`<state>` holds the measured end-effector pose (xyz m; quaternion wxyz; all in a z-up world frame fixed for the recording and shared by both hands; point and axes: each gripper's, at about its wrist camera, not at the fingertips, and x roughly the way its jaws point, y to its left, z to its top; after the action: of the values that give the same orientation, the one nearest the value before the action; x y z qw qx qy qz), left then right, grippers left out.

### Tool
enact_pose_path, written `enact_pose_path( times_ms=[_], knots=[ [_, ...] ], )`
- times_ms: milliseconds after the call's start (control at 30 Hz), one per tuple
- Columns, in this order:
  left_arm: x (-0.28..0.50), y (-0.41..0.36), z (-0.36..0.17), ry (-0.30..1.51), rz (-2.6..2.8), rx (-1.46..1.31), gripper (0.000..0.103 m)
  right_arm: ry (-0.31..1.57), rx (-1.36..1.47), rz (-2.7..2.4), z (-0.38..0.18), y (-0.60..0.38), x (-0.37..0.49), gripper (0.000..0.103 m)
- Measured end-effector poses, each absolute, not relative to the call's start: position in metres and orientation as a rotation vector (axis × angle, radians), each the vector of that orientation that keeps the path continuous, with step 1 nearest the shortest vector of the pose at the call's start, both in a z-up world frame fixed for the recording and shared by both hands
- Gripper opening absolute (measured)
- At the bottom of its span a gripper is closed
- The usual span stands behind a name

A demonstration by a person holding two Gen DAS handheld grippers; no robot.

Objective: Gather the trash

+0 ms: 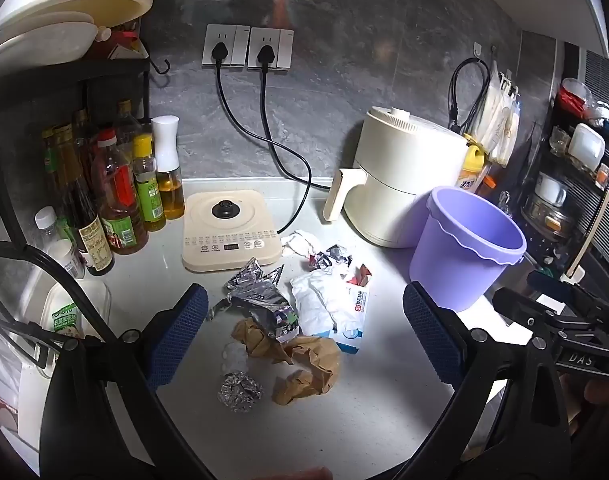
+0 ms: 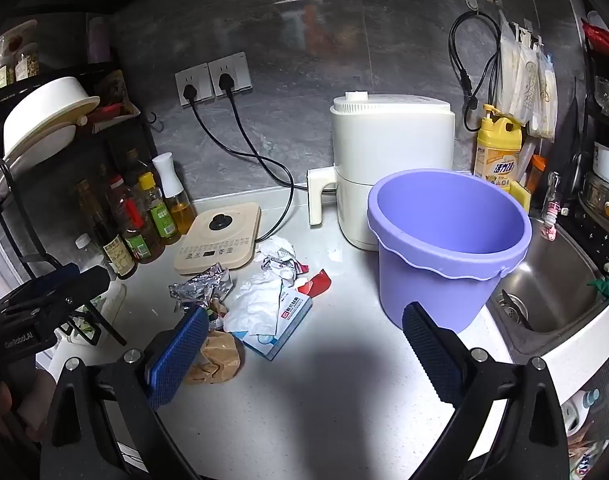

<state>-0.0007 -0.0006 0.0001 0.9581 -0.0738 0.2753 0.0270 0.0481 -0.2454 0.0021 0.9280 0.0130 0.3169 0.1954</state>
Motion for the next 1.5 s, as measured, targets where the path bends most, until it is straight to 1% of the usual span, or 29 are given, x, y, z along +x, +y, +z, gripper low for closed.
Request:
enact_pose_path(
  times_ms=[733,900,1500],
  knots=[
    [-0.003,-0.003,0.002,0.572,0.051,-0.16,0.097,0.632,0.017,0.406,0.003,-0.244,0.046,0.095],
    [-0.008,-0.003,-0.001,0.58,0.045,-0.152,0.097,0.592,-0.011,0.399,0.013,-0.246,0.043,0.095],
    [-0.018,-0.005,-0.004,0.577,0.044,-0.155,0.097,0.602,0.006,0.404,0.012,-0.257,0.032,0.095]
  ],
)
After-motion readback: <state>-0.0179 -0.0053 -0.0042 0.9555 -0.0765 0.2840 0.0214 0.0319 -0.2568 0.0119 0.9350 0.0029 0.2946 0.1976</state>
